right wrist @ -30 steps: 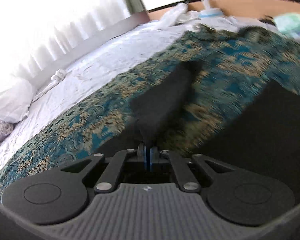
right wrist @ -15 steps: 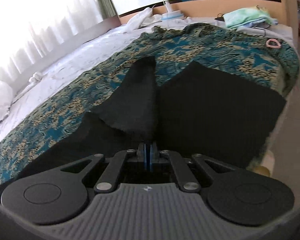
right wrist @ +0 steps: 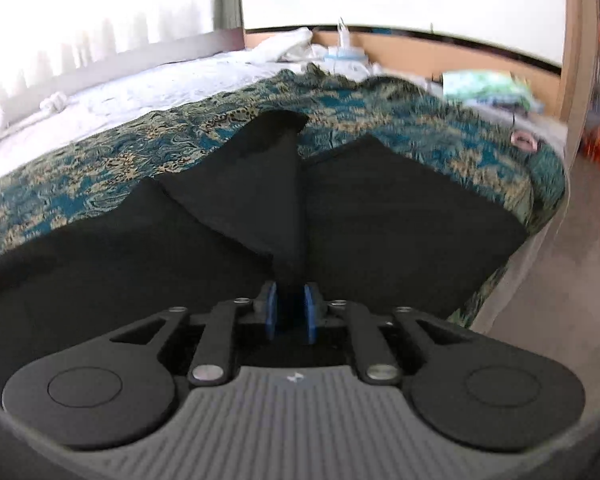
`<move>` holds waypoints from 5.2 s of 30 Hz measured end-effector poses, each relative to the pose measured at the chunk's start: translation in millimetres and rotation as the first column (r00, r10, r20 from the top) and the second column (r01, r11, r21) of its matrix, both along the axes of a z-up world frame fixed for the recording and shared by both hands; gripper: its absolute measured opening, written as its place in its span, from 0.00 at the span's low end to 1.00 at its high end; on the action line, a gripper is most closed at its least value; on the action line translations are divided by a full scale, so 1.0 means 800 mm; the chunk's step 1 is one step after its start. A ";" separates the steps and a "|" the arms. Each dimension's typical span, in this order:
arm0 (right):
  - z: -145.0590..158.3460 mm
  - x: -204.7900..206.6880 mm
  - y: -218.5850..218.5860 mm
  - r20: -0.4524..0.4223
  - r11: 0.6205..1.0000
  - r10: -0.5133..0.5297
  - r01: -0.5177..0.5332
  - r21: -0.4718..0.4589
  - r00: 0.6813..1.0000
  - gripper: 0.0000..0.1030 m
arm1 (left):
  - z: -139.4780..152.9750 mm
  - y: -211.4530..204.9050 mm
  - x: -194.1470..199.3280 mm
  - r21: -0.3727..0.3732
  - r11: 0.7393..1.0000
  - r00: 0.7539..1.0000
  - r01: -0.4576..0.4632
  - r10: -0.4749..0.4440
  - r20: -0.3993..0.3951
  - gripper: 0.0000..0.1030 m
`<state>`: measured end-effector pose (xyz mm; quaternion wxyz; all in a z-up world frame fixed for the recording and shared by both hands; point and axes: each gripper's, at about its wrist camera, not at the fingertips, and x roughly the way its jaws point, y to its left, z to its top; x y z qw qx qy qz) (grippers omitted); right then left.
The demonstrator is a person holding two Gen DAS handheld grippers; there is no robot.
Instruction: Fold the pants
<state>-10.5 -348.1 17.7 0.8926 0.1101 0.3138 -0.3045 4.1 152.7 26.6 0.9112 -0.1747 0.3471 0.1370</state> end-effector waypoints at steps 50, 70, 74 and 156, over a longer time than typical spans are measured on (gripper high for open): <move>-0.026 -0.020 -0.053 -0.014 0.946 -0.162 0.151 -0.287 0.987 0.26 | -0.014 -0.020 0.015 0.299 0.951 0.996 -0.074 0.084 -0.019 0.07; -0.012 -0.105 -0.207 0.065 0.822 -0.564 0.567 -0.060 0.824 0.20 | -0.014 -0.024 0.023 0.349 0.935 0.994 -0.070 0.093 -0.051 0.08; 0.001 -0.104 -0.172 0.115 0.878 -0.466 0.474 -0.059 0.877 0.24 | -0.015 -0.026 0.022 0.356 0.932 0.995 -0.067 0.091 -0.051 0.08; -0.027 -0.037 0.415 0.117 0.512 0.858 -0.849 -0.130 0.499 0.63 | 0.046 -0.031 0.096 0.037 0.930 0.910 0.366 -0.366 0.194 0.28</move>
